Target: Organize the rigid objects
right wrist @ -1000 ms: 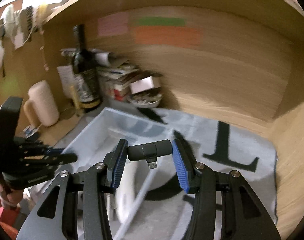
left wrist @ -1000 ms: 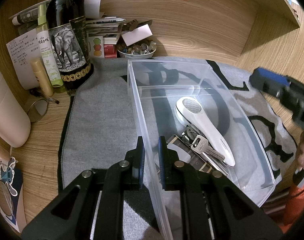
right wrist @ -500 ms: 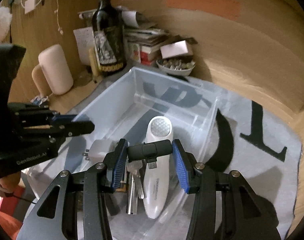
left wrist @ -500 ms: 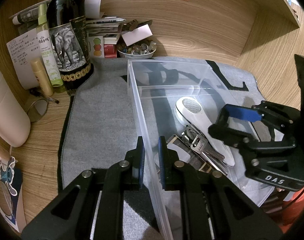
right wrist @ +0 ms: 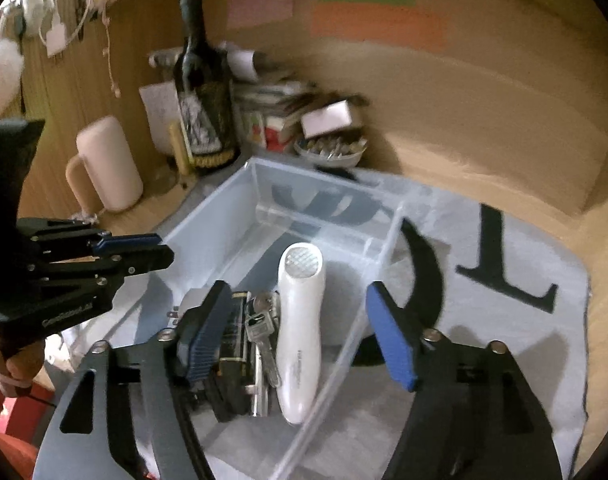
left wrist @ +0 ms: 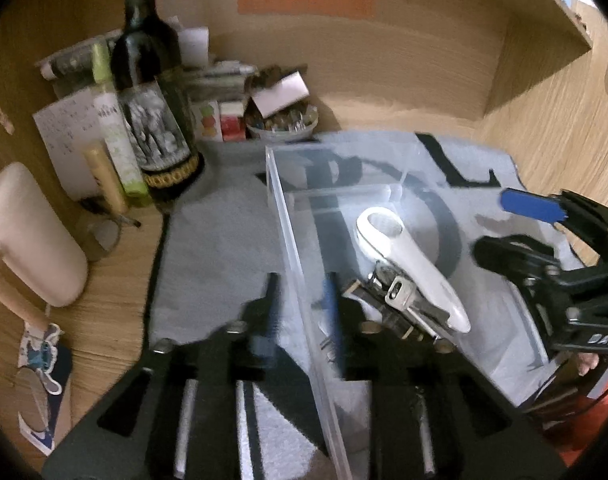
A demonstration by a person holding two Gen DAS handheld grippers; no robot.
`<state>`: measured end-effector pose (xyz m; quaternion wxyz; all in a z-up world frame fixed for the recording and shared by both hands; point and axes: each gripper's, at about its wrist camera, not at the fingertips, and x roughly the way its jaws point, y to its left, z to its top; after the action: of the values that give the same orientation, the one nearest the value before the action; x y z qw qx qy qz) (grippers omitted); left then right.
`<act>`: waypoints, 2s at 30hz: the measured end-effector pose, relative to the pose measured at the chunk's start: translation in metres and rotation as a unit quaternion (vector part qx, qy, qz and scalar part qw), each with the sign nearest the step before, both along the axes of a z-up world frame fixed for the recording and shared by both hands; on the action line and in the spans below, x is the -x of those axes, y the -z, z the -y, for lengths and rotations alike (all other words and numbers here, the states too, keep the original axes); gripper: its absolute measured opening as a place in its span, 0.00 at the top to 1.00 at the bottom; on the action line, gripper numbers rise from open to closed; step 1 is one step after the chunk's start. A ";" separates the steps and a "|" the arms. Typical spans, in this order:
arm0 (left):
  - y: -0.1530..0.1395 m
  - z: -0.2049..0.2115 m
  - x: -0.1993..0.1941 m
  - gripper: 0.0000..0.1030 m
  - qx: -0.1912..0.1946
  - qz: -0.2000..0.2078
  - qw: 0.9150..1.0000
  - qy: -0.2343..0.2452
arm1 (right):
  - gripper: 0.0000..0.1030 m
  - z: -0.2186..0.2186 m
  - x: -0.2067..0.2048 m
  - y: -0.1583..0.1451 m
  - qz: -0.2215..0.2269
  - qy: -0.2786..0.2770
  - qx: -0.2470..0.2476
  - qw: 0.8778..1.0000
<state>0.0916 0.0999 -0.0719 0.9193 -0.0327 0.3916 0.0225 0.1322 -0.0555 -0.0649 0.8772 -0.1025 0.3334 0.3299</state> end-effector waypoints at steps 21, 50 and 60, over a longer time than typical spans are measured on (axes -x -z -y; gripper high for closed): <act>-0.085 0.068 0.093 0.01 -0.048 0.234 0.971 0.030 | 0.00 0.079 0.089 -0.075 0.145 0.081 -0.081 0.983; -0.090 0.070 0.109 0.00 -0.014 0.257 0.966 0.033 | 0.00 0.094 0.107 -0.080 0.157 0.093 -0.099 0.978; -0.090 0.070 0.109 0.00 -0.014 0.257 0.966 0.033 | 0.00 0.092 0.107 -0.080 0.159 0.091 -0.097 0.978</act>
<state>-0.0171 0.0303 0.0185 0.9896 -0.0117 0.1431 -0.0118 0.0247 -0.1478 0.0154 0.9511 -0.0369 0.1642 0.2590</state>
